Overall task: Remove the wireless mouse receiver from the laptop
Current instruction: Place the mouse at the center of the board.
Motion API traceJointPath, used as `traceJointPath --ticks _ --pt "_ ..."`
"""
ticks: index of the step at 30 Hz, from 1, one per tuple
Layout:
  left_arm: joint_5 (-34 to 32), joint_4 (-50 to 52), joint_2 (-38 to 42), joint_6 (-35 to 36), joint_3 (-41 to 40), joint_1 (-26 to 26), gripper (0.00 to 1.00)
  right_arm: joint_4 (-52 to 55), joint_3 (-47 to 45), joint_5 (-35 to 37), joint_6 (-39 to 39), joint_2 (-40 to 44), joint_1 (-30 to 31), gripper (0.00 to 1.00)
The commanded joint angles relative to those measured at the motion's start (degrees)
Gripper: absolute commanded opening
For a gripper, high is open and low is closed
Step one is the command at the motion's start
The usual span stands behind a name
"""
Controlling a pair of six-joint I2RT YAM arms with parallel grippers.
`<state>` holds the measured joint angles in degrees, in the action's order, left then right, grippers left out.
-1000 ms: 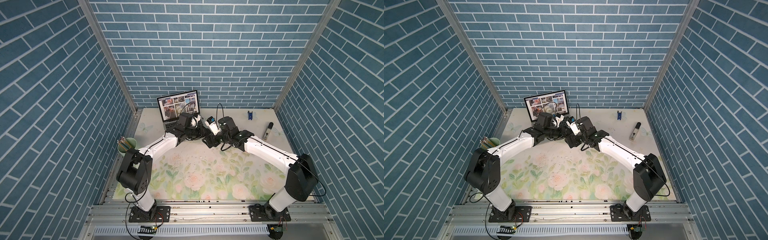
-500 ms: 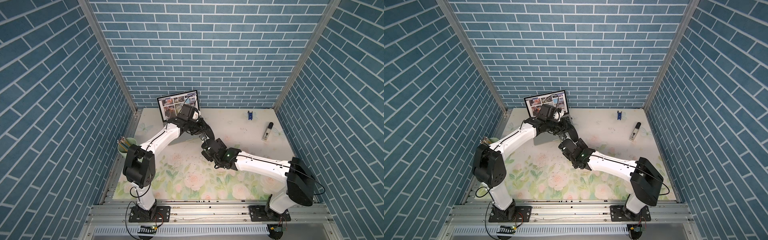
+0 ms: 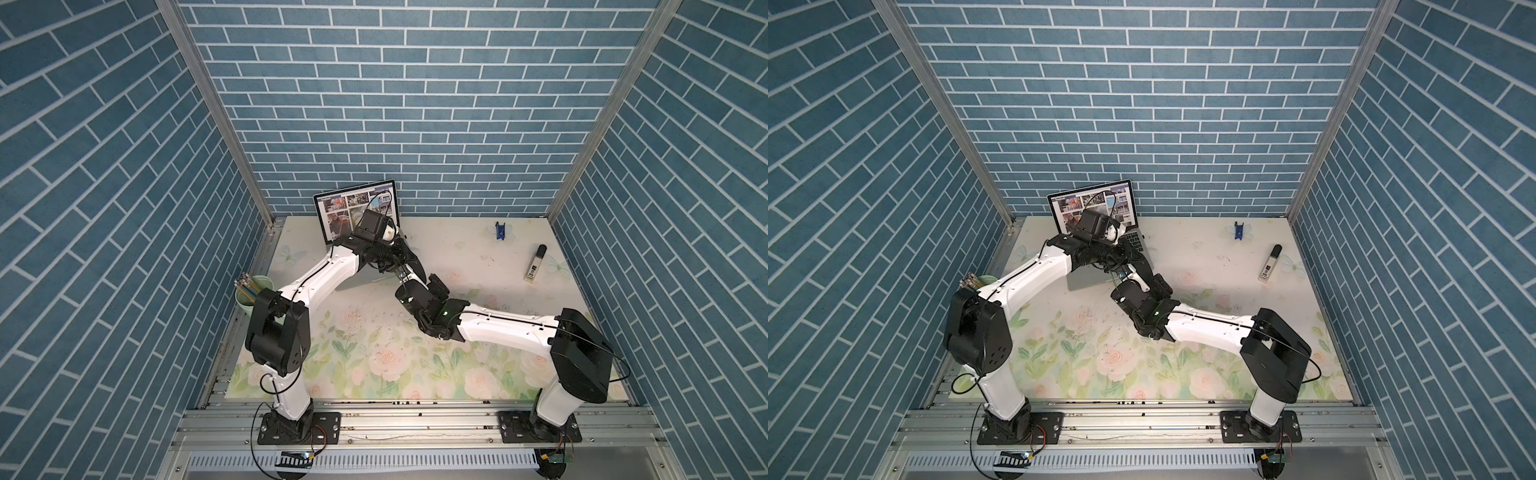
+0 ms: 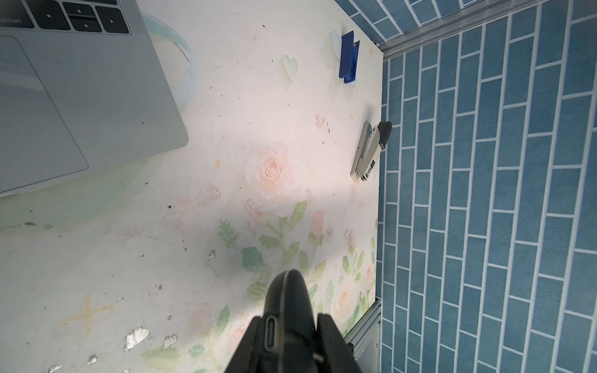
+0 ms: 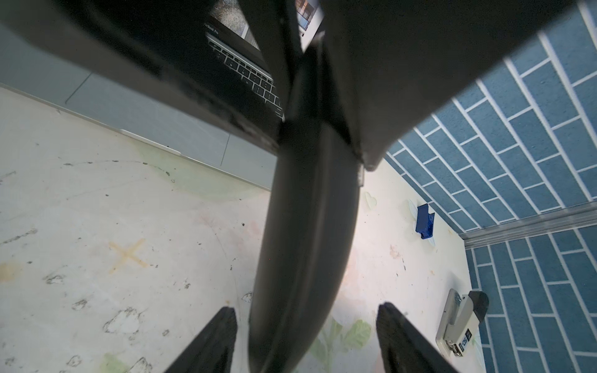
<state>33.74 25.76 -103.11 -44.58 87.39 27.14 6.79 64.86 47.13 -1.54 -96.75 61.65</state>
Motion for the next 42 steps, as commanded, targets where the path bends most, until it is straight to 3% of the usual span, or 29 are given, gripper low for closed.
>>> traceJointPath --ticks 1,6,11,18,31,42 --pt "2.08 0.56 -0.31 0.37 -0.3 0.75 0.15 -4.4 2.13 1.17 -2.21 0.13 0.67 0.68" --pt "2.97 -0.14 -0.94 0.04 -0.6 0.76 0.15 -7.94 0.77 1.32 -4.34 2.43 1.75 0.58" --pt "4.64 -0.71 -1.5 -0.08 -0.65 0.77 0.15 -13.81 -2.68 -0.4 -8.3 5.43 2.69 0.57" --pt "5.09 -0.88 -1.28 -0.39 -0.82 0.8 0.15 -13.65 -2.32 0.15 -10.83 4.5 2.78 0.57" --pt "4.2 0.24 -0.82 -0.07 1.05 0.7 0.15 -8.94 -1.99 1.17 -8.21 2.13 2.69 0.61" --pt "3.82 1.53 -0.37 0.77 1.61 0.48 0.15 -8.79 -2.48 4.72 -8.13 1.74 2.25 0.57"
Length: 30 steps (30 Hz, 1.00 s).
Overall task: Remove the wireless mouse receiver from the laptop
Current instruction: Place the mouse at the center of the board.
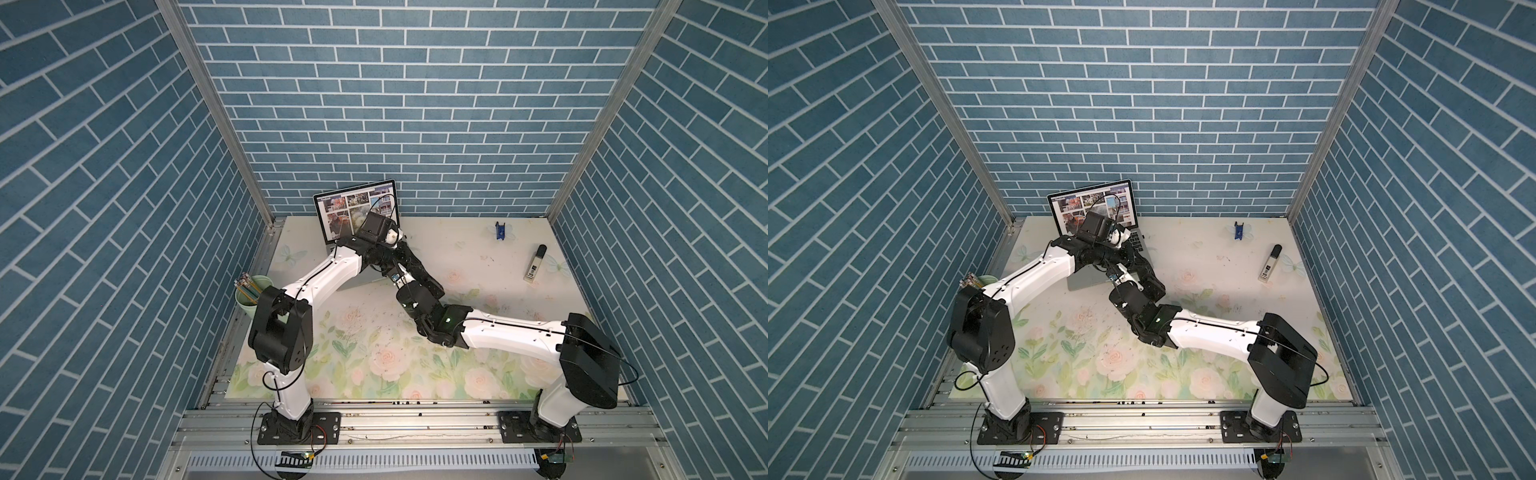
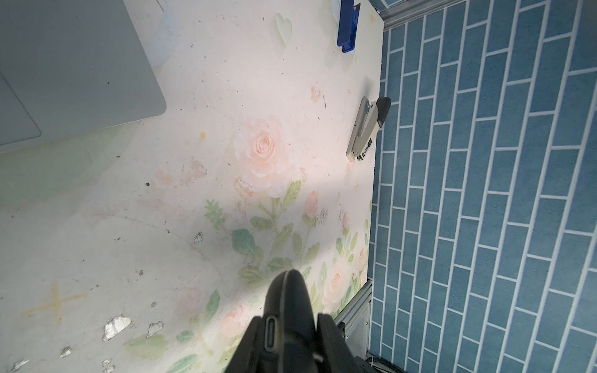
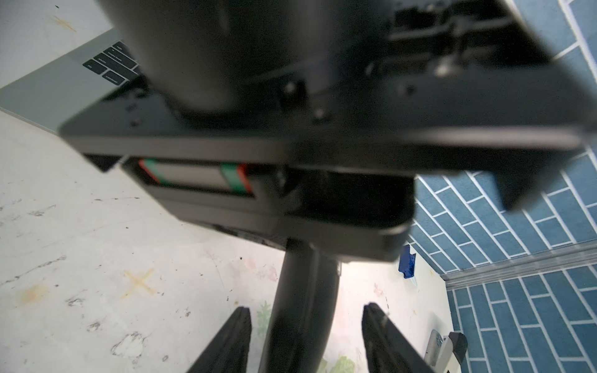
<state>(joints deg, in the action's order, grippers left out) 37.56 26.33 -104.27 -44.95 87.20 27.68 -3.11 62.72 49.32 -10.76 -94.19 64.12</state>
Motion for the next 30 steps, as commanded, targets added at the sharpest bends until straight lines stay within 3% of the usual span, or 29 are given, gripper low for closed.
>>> traceJointPath --ticks 1,10,14,27,30 --pt "-0.03 1.01 0.89 1.1 2.0 -0.1 0.15 1.18 -0.41 2.72 1.18 -0.97 -0.22 0.57" --pt "-0.03 1.18 1.52 1.16 2.31 -0.19 0.15 1.88 -0.42 3.65 2.11 -2.06 -0.57 0.56" --pt "-0.03 1.42 1.72 1.25 2.16 -0.3 0.15 1.47 -0.32 4.71 2.09 -2.05 -0.66 0.51" --pt "0.5 1.89 2.67 1.25 2.2 -0.31 0.16 -1.04 -0.94 6.75 1.59 -2.05 -1.45 0.02" --pt "0.45 1.73 2.83 1.23 1.82 -0.34 0.16 -1.72 -0.67 6.56 1.04 -2.23 -1.45 0.0"
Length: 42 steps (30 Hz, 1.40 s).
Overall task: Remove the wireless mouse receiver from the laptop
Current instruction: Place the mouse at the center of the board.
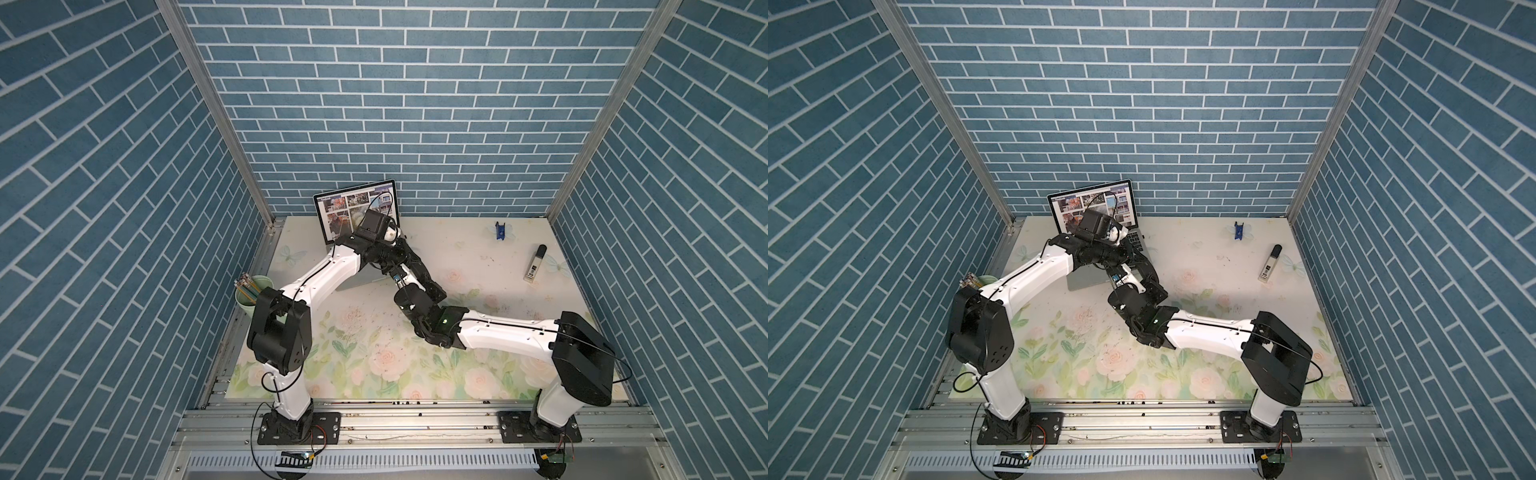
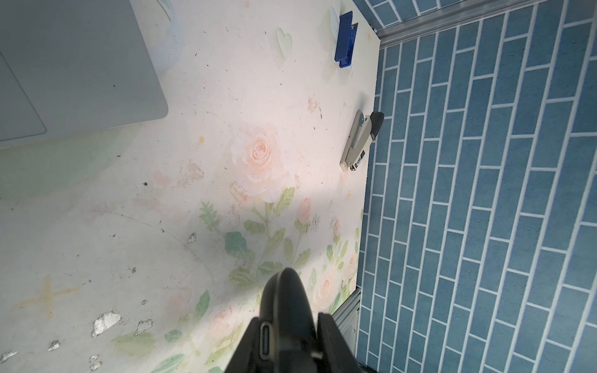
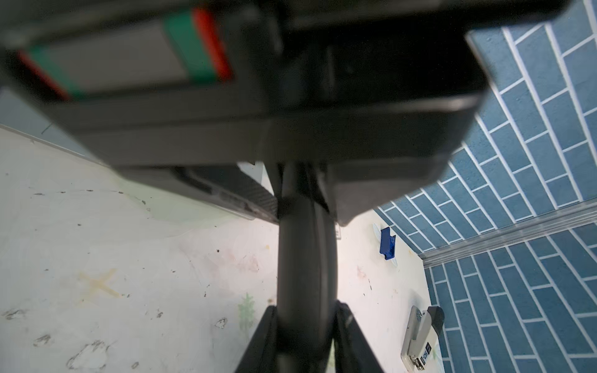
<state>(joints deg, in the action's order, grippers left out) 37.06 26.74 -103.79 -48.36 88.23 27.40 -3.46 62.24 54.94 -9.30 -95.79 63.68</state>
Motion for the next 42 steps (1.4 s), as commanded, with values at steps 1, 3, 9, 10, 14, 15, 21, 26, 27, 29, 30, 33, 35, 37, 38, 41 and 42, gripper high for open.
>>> traceJointPath --ticks 1,3,9,10,14,15,21,26,27,29,30,33,35,37,38,41,42 --pt "0.99 1.3 2.44 4.6 0.75 -0.05 0.16 -1.45 -0.16 0.81 -0.6 -0.64 -1.03 0.0" --pt "1.0 1.05 2.45 4.59 0.61 0.02 0.16 -1.56 -0.1 0.74 -0.8 -0.54 -0.98 0.0" --pt "0.08 0.5 2.74 5.31 0.7 0.02 0.99 -1.22 -0.28 0.3 -1.16 0.12 -1.01 0.0" --pt "-0.16 0.63 2.64 5.59 0.87 -0.11 1.0 -0.92 -0.37 0.09 -1.07 0.24 -1.01 0.0" --pt "-2.09 2.2 1.99 7.53 2.2 -0.62 1.0 0.84 -0.92 -1.67 0.01 1.2 -1.06 0.0" --pt "-2.48 2.51 1.84 8.05 2.61 -0.84 1.0 1.41 -1.18 -2.21 0.52 1.49 -1.1 0.0" --pt "-10.12 6.75 2.01 16.8 7.77 -2.51 1.0 10.07 -4.39 -10.96 6.33 4.41 -1.19 0.0" --pt "-26.43 12.29 5.09 24.45 10.46 -2.85 1.0 19.26 -7.73 -27.01 10.27 9.42 -2.04 0.0" --pt "-29.48 12.66 6.17 25.44 9.65 -2.85 1.0 21.52 -7.94 -31.84 11.07 10.37 -2.8 0.0" --pt "-34.57 13.3 8.02 26.41 8.06 -2.86 1.0 25.41 -7.91 -45.08 12.38 11.51 -5.25 0.0" --pt "-37.0 13.59 8.99 26.87 7.12 -2.86 1.0 26.67 -7.77 -51.97 12.64 11.79 -6.59 0.0" --pt "-41.94 13.64 11.43 27.78 4.87 -2.87 1.0 29.7 -7.53 -71.11 13.59 11.28 -9.68 0.0" --pt "-43.49 13.35 12.5 27.96 4.05 -2.88 1.0 31.37 -6.86 -79.52 13.61 10.02 -10.98 0.0" --pt "-44.2 13.08 13.16 28.01 3.71 -2.87 1.0 33.38 -5.71 -88.2 13.32 8.0 -12.73 0.0" --pt "-44.29 12.99 13.33 28.06 3.71 -2.85 1.0 34.35 -5.3 -93.28 12.98 6.73 -13.68 0.0" --pt "-44.12 13.07 13.55 27.81 3.47 -2.87 0.99 36.77 -4.43 -99.75 11.75 2.96 -15.65 0.0" --pt "-43.87 13.07 13.52 27.75 3.36 -2.87 1.0 36.34 -4.72 -100.3 11.95 2.18 -16.2 0.0"
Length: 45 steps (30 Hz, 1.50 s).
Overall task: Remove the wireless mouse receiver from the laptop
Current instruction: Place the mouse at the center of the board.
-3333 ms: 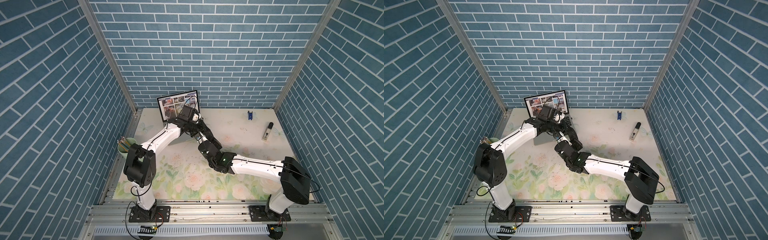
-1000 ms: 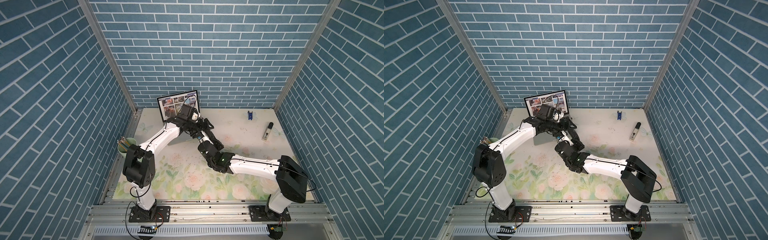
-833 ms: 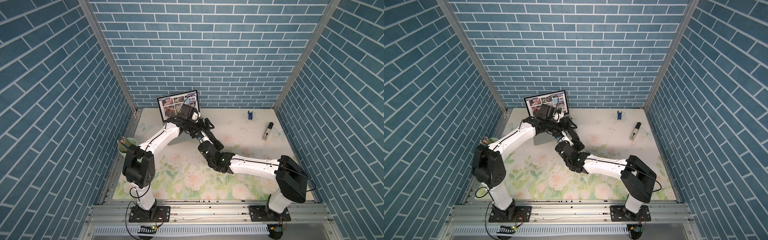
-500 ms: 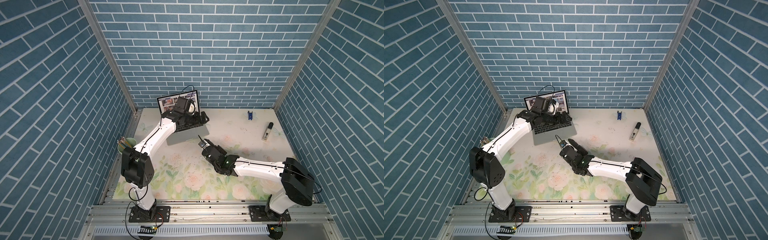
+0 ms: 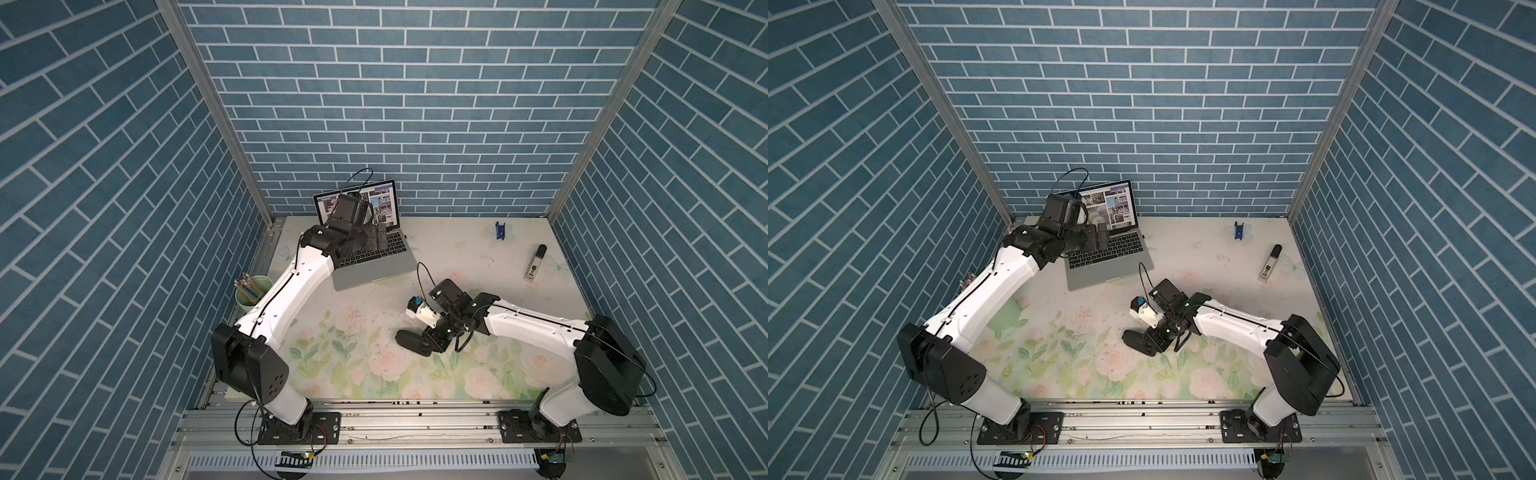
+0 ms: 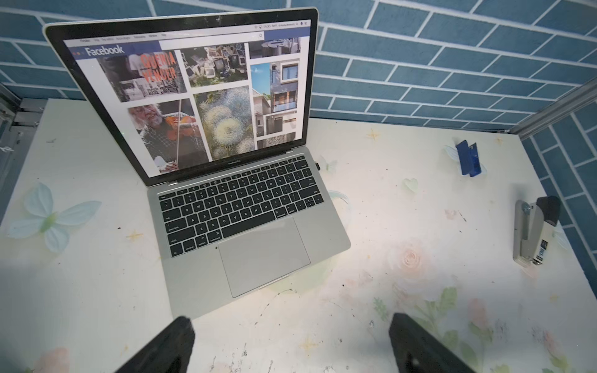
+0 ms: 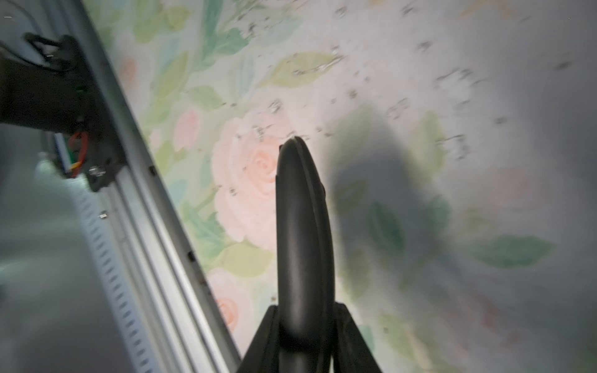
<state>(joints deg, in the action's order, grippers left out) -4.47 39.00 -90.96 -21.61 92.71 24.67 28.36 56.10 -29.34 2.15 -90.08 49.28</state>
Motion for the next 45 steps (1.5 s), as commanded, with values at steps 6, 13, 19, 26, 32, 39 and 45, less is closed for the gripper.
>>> traceJointPath --ticks 6,13,19,26,32,39,45 --pt "-0.65 0.73 0.92 0.55 -2.9 -0.07 1.0 1.92 1.13 -17.81 0.98 -9.45 -5.57 0.0" --pt "0.93 -0.7 1.22 0.18 -4.71 -0.1 0.99 4.94 5.21 -13.46 -5.7 -17.34 -8.45 0.0" --pt "3.21 -1.87 0.99 -0.23 -5.64 -0.12 0.99 7.54 8.75 -10.42 -10.8 -21.93 -9.33 0.0" --pt "4.46 -2.78 0.76 -0.5 -7.66 -0.14 1.0 15.39 13.43 -5.99 -18.26 -27.19 -9.89 0.0" --pt "5.15 -3.86 1.38 -0.37 -9.54 -0.1 1.0 14.11 12.28 -4.24 -17.02 -26.37 -10.91 0.49" --pt "6.07 -4.61 1.41 -0.28 -10.47 -0.1 1.0 12.96 13.55 -1.67 -14.93 -25.65 -11.0 0.98" --pt "4.75 -5.2 2.59 0.02 -12.56 -0.14 1.0 9.75 13.31 5.85 -7.4 -22.26 -10.96 1.0"
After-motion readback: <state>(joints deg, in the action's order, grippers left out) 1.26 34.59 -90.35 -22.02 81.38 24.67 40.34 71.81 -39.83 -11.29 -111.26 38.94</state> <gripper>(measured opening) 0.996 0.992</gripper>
